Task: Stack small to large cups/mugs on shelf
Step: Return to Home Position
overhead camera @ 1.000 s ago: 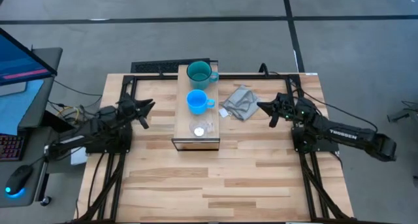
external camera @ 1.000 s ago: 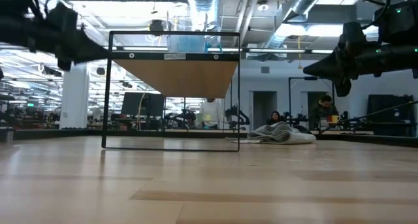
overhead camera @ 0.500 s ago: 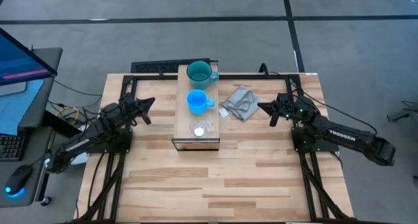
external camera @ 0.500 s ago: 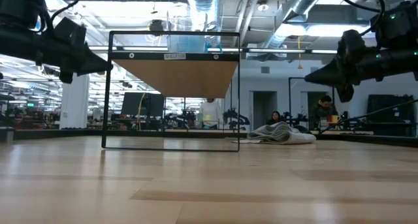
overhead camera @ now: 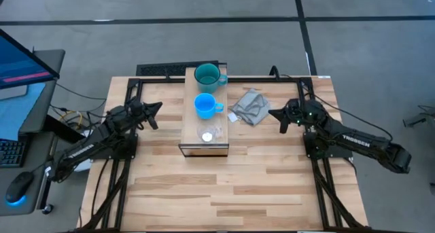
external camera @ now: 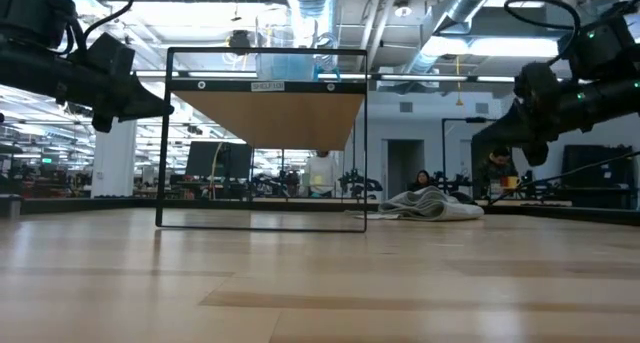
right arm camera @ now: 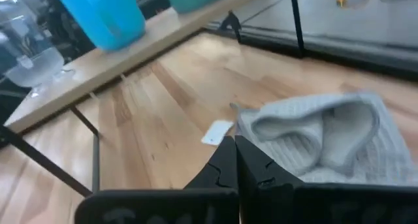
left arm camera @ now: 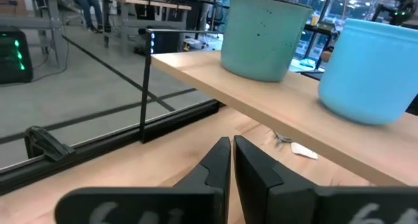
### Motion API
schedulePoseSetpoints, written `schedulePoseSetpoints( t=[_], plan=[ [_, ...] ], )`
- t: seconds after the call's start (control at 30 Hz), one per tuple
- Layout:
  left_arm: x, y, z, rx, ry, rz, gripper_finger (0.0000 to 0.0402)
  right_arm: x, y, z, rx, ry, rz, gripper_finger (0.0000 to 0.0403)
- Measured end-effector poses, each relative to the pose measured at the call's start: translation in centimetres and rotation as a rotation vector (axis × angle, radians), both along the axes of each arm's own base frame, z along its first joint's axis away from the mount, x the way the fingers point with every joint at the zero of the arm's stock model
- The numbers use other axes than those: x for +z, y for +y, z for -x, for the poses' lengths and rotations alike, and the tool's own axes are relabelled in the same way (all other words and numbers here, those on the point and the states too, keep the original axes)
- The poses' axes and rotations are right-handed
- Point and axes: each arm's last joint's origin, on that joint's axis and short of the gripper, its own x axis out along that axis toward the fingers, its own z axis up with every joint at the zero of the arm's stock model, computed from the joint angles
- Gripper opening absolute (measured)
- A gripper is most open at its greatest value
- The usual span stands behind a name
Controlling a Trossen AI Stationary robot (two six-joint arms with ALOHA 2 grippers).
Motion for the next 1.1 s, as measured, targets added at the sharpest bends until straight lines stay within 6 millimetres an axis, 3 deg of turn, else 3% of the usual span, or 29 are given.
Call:
schedulePoseSetpoints(
  t=[0.17,0.53,1.1],
  plan=[
    [0.0,0.0,0.0,0.002,0.003,-0.002,0.001,1.2,-0.1,-0.2,0.008,-0.031,0.054,0.0006],
    [0.0,0.0,0.0,0.002,0.004,-0.002,0.001,0.9,0.7,0.8,0.02,0.004,0.013,0.0003],
    [0.0,0.0,0.0,0.004,0.006,-0.003,0.001,2.4,1.6,2.3,-0.051,-0.125,0.132,0.0004]
  ],
)
